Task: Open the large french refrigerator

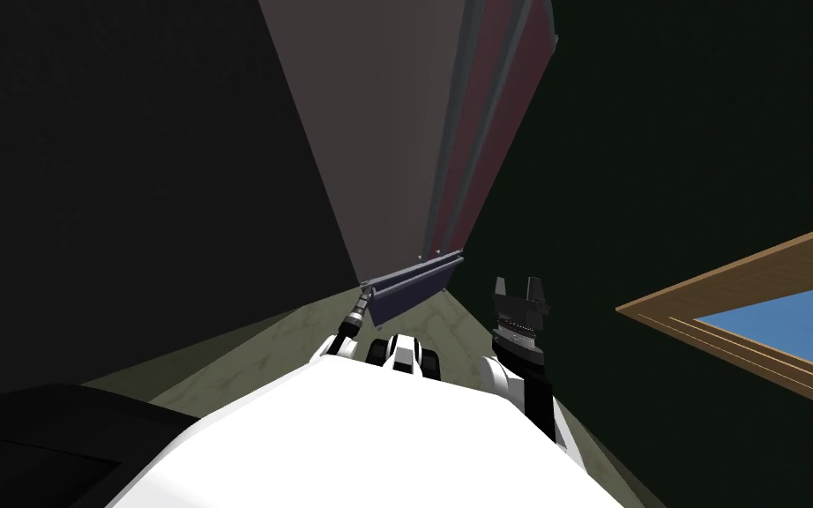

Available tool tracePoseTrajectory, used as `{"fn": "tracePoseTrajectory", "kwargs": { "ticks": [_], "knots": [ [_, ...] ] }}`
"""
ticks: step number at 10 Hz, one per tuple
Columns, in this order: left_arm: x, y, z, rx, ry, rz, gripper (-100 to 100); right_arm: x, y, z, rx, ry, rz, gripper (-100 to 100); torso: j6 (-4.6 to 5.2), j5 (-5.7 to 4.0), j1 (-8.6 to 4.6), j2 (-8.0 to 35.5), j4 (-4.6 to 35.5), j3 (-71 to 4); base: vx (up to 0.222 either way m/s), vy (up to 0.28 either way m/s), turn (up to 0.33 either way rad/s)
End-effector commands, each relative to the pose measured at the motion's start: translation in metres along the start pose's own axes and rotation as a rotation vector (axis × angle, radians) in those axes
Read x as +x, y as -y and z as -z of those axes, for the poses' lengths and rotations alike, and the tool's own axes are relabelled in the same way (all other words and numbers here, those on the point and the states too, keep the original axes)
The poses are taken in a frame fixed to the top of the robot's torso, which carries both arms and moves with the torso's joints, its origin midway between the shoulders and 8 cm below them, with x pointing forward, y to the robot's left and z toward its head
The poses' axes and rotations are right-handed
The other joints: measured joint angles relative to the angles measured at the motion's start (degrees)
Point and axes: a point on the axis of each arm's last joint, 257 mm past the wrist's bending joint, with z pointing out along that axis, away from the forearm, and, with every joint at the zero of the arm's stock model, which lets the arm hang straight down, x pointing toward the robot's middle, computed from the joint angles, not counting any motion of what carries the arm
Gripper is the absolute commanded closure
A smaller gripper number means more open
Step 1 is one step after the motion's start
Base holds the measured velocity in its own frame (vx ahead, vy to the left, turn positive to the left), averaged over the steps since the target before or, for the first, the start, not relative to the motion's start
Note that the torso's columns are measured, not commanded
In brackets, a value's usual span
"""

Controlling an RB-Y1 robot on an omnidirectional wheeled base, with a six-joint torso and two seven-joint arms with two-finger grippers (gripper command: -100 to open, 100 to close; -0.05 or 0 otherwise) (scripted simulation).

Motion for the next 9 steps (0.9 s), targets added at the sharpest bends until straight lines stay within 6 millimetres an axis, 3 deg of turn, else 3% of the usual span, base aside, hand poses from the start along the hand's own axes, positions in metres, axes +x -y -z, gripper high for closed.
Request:
{"fn": "tracePoseTrajectory", "kwargs": {
  "ticks": [1, 9],
  "knots": [
    [0.010, -0.029, 0.006, -0.061, -0.013, 0.005, -100, 0.000, 0.000, 0.000, 0.000, 0.000, 0.000, 0, 0.00, 0.00, 0.01, -0.01, 0.00, 0.00, 0.018, 0.014, -0.016],
    [0.042, -0.084, 0.023, -0.191, -0.041, 0.039, -100, 0.000, 0.000, 0.000, 0.000, 0.000, 0.000, 0, 0.00, 0.00, 0.02, -0.03, -0.01, -0.02, 0.015, 0.009, -0.011]
  ]
}}
